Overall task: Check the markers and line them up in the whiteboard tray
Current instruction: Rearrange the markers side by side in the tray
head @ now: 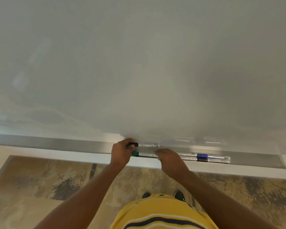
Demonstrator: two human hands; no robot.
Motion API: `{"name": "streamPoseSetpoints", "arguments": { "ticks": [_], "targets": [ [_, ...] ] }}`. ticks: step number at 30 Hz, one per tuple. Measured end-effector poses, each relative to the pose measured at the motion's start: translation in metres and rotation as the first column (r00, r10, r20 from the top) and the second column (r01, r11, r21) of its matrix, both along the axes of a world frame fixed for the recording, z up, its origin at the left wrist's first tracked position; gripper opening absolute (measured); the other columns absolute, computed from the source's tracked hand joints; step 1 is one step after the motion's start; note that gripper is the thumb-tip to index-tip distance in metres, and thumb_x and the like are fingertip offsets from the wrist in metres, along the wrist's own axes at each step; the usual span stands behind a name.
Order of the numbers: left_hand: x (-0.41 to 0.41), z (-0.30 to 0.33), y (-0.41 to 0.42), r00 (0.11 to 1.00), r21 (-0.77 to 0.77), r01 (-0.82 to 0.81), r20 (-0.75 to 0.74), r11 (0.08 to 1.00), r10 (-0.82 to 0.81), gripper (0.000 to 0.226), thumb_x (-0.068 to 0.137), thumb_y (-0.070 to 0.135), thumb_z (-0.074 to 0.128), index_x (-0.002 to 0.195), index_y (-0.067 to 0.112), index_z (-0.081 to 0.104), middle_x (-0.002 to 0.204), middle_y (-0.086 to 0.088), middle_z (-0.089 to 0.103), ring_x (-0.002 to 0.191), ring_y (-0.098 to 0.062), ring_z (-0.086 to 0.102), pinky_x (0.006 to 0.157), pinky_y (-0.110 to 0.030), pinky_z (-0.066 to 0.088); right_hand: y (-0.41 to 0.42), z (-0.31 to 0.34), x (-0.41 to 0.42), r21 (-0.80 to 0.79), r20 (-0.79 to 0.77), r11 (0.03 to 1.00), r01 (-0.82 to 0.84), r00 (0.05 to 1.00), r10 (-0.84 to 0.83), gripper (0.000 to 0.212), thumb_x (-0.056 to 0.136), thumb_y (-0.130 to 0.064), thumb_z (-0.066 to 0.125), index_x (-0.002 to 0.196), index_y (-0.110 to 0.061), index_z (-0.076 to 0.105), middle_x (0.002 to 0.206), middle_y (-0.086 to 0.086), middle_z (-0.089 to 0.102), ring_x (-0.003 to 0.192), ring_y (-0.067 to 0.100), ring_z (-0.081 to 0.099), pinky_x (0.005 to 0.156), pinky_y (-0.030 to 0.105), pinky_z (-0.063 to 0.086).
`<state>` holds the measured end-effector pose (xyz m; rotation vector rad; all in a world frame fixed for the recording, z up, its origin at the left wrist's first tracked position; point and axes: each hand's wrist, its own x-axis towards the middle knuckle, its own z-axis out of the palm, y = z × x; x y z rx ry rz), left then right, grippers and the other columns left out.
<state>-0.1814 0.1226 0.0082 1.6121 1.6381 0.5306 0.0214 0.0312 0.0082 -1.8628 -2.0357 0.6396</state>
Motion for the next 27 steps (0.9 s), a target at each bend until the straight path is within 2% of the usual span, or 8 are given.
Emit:
{"name": "streamPoseSetpoints", "arguments": {
  "ticks": [2,6,9,11,16,22,27],
  "targets": [
    [0.002,-0.004,0.001,1.0,-0.001,-0.013,0.005,1.0,0.013,0.018,0.086,0.006,0.064,0.093,0.02,0.074,0.085,0.004,0.075,0.079,-0.017,0.067,0.072,-0.022,0.05,0.006,-0.006,-0.011,-0.025,0.048,0.998,-0.063,0.997,0.064,0.038,0.085,0.0,0.053,0.121,-0.01,0.057,0.121,0.011,0.064,0.111,0.027,0.056,0.094,0.035,0.047],
    [0.003,-0.012,0.002,1.0,-0.011,-0.016,-0.015,1.0,0.015,0.019,0.087,0.006,0.063,0.094,0.019,0.075,0.086,0.001,0.075,0.077,-0.02,0.067,0.076,-0.025,0.054,0.015,-0.01,-0.024,-0.055,0.188,0.991,-0.121,0.974,0.129,0.034,0.077,0.003,0.058,0.109,-0.008,0.058,0.102,0.012,0.066,0.092,0.028,0.061,0.08,0.039,0.052],
    [0.003,-0.018,0.003,1.0,-0.031,-0.027,-0.001,0.999,0.027,0.019,0.088,0.005,0.062,0.095,0.017,0.074,0.089,-0.001,0.074,0.076,-0.018,0.066,0.073,-0.019,0.051,0.017,-0.013,-0.027,-0.056,0.24,0.99,-0.129,0.961,0.139,0.036,0.076,0.007,0.056,0.11,-0.006,0.058,0.102,0.013,0.065,0.091,0.028,0.06,0.08,0.04,0.052],
    [0.002,-0.021,0.004,0.999,-0.053,-0.031,0.008,0.998,0.031,0.019,0.089,0.004,0.061,0.096,0.016,0.073,0.092,-0.003,0.075,0.079,-0.02,0.066,0.077,-0.024,0.054,0.018,-0.017,-0.026,-0.057,0.243,0.99,-0.131,0.96,0.141,0.038,0.075,0.008,0.053,0.111,-0.005,0.057,0.104,0.013,0.064,0.093,0.028,0.057,0.081,0.039,0.051],
    [-0.001,-0.026,0.004,1.0,-0.043,-0.005,-0.008,0.999,0.004,0.022,0.087,0.002,0.059,0.096,0.016,0.073,0.091,-0.005,0.076,0.081,-0.025,0.068,0.082,-0.036,0.059,0.019,-0.02,-0.026,-0.037,0.204,0.992,-0.121,0.971,0.126,0.039,0.077,0.01,0.052,0.113,-0.004,0.056,0.109,0.014,0.061,0.101,0.027,0.052,0.086,0.035,0.048],
    [-0.004,-0.029,0.004,0.999,-0.031,0.007,-0.047,0.999,-0.009,0.026,0.085,0.001,0.058,0.097,0.017,0.075,0.091,-0.009,0.076,0.083,-0.03,0.068,0.081,-0.041,0.058,0.016,-0.017,-0.027,-0.003,0.111,0.998,-0.056,0.992,0.056,0.048,0.074,0.016,0.05,0.118,-0.003,0.057,0.115,0.013,0.058,0.108,0.028,0.049,0.09,0.034,0.047],
    [-0.005,-0.029,0.002,0.99,-0.001,0.092,-0.108,0.996,-0.092,0.023,0.084,0.004,0.058,0.091,0.018,0.075,0.085,-0.008,0.074,0.079,-0.029,0.065,0.073,-0.04,0.056,0.002,-0.008,-0.003,0.092,0.023,0.986,0.136,0.99,-0.139,0.056,0.07,0.018,0.054,0.119,-0.006,0.059,0.112,0.011,0.06,0.101,0.026,0.052,0.088,0.03,0.048]
  ]
}}
